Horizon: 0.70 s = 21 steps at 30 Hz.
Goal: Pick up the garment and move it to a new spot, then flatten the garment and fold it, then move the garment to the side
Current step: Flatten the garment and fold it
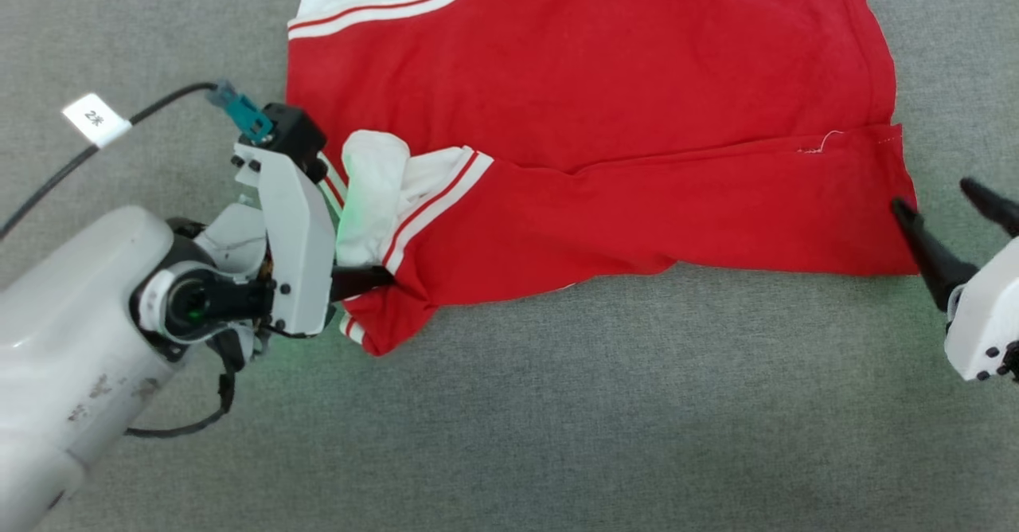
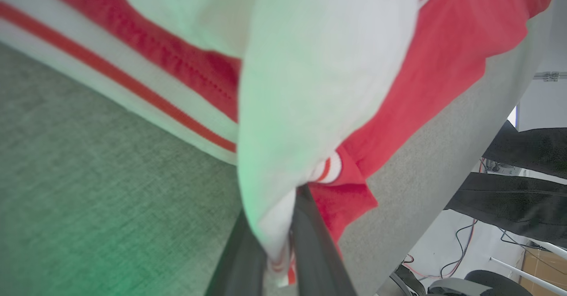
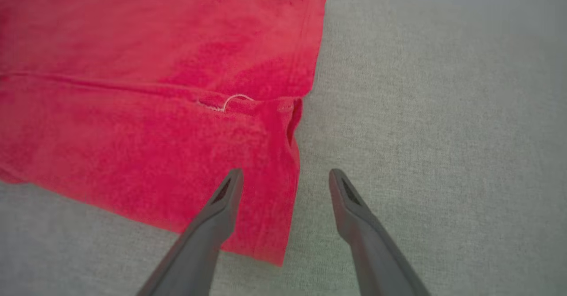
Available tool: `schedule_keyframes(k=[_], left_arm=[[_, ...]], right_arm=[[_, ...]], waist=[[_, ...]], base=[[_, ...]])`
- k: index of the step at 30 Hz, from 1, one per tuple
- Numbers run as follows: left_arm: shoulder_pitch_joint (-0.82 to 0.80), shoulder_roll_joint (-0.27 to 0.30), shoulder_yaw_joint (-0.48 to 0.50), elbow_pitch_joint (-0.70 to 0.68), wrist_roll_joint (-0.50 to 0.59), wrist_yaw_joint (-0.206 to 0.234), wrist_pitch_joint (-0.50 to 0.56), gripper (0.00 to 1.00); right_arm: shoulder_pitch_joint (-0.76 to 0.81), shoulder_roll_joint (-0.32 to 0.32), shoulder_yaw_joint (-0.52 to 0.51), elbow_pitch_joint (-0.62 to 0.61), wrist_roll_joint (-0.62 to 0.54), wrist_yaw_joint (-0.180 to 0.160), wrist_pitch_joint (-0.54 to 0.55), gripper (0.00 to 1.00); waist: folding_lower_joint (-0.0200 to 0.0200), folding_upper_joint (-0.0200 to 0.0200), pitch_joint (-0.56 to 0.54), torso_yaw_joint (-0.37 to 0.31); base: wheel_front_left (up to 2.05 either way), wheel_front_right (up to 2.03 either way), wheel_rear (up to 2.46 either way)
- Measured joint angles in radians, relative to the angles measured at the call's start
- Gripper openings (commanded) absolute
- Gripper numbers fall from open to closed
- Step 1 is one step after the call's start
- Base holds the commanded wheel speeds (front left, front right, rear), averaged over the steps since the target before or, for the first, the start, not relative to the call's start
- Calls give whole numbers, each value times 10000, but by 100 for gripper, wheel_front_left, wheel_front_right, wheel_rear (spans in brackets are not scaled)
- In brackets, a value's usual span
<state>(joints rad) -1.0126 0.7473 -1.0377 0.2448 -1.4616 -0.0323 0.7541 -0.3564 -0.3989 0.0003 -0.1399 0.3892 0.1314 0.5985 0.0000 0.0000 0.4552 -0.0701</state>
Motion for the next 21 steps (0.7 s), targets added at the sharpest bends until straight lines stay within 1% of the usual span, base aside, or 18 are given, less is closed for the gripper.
schedule_keyframes(k=[5,7,10,13,17,18,19,20,21], left_arm=[[44,-222,23,63,-82,-127,-82,0],[34,-299,44,82,-84,-205,-125,0],[-36,-418,59,132,-77,-297,-161,0],[-85,-558,65,211,-54,-385,-240,0],[-120,-769,79,343,10,-497,-397,0],[-119,-821,81,387,10,-548,-435,0],[-119,-857,84,426,10,-560,-468,0],[-120,-892,84,460,13,-573,-495,0],[-120,-920,86,500,21,-608,-508,0]], right_arm=[[-164,-644,637,13,514,0,2096,100],[-419,-773,742,88,704,0,2621,100],[-893,-905,731,318,665,0,2993,100],[-1124,-1091,765,637,286,0,3308,100],[-1178,-1049,922,940,314,0,3772,100],[-1210,-1058,984,955,341,0,3871,84],[-1220,-1089,1043,966,393,0,3917,41],[-1221,-1110,1068,978,447,-2,3917,19],[-1232,-1112,1104,988,487,-2,3940,0]], waist=[[0,1,-15,139],[0,0,37,201],[0,1,143,298],[0,0,226,421],[0,0,269,574],[0,0,268,603],[-1,0,266,627],[0,1,264,644],[0,0,258,652]], base=[[0,0,0],[0,0,0],[0,0,0],[0,0,0],[0,0,0],[0,0,0],[0,0,0],[0,0,0],[0,0,0]])
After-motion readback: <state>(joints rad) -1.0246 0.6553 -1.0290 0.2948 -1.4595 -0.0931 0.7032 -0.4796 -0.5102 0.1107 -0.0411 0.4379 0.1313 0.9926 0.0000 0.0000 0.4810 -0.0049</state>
